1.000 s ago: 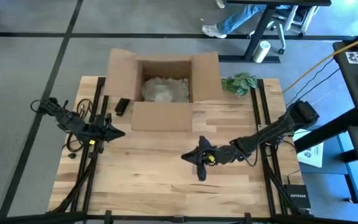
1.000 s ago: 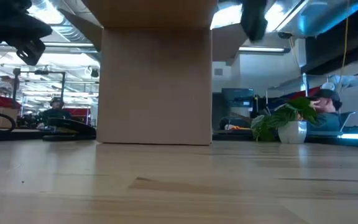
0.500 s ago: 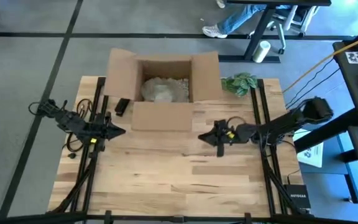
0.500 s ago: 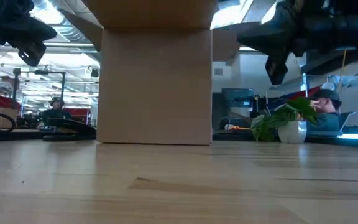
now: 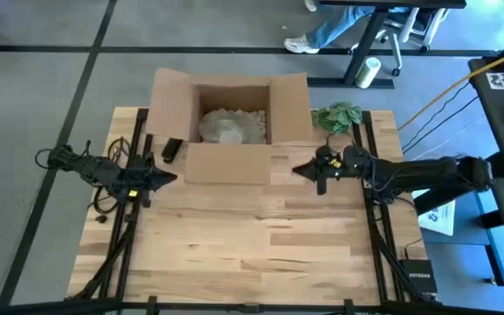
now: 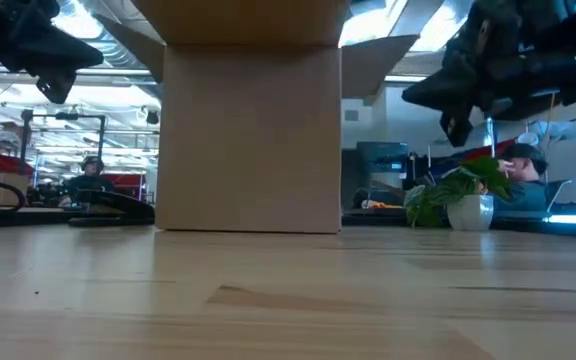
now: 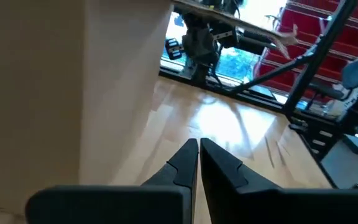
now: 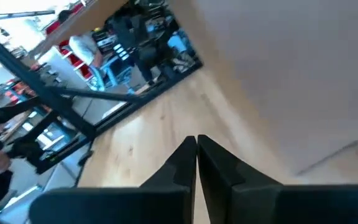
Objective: Wrap mug
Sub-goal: Return to Home Position
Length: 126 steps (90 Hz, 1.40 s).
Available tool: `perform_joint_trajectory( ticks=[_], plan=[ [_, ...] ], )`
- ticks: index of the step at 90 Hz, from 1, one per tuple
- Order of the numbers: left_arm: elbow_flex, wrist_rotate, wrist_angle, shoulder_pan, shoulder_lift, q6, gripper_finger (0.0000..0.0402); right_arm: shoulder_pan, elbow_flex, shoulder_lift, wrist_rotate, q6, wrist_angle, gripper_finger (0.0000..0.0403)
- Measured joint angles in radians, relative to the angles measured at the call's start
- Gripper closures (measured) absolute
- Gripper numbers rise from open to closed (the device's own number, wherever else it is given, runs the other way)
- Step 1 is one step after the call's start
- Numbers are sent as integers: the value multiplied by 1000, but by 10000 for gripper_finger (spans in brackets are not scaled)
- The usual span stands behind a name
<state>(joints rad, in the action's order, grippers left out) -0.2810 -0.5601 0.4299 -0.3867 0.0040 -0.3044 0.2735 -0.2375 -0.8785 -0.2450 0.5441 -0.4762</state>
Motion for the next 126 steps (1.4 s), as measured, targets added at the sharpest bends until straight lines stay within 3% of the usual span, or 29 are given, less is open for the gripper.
perform_joint_trajectory(
  ticks=[20,37,58,77,100,126],
  plan=[
    [-65,14,70,66,0,30,402,160,-23,51,-194,-18,54,403],
    [-156,-42,119,124,0,62,402,173,-42,149,-169,-103,132,403],
    [-205,-64,199,140,0,38,402,172,81,531,-55,-73,239,403],
    [-205,-101,189,140,0,53,402,171,92,876,-7,2,590,403],
    [-205,-141,181,140,0,72,402,170,62,848,-10,5,743,403],
    [-202,-160,153,140,0,130,402,170,60,865,-24,46,713,403]
  ],
)
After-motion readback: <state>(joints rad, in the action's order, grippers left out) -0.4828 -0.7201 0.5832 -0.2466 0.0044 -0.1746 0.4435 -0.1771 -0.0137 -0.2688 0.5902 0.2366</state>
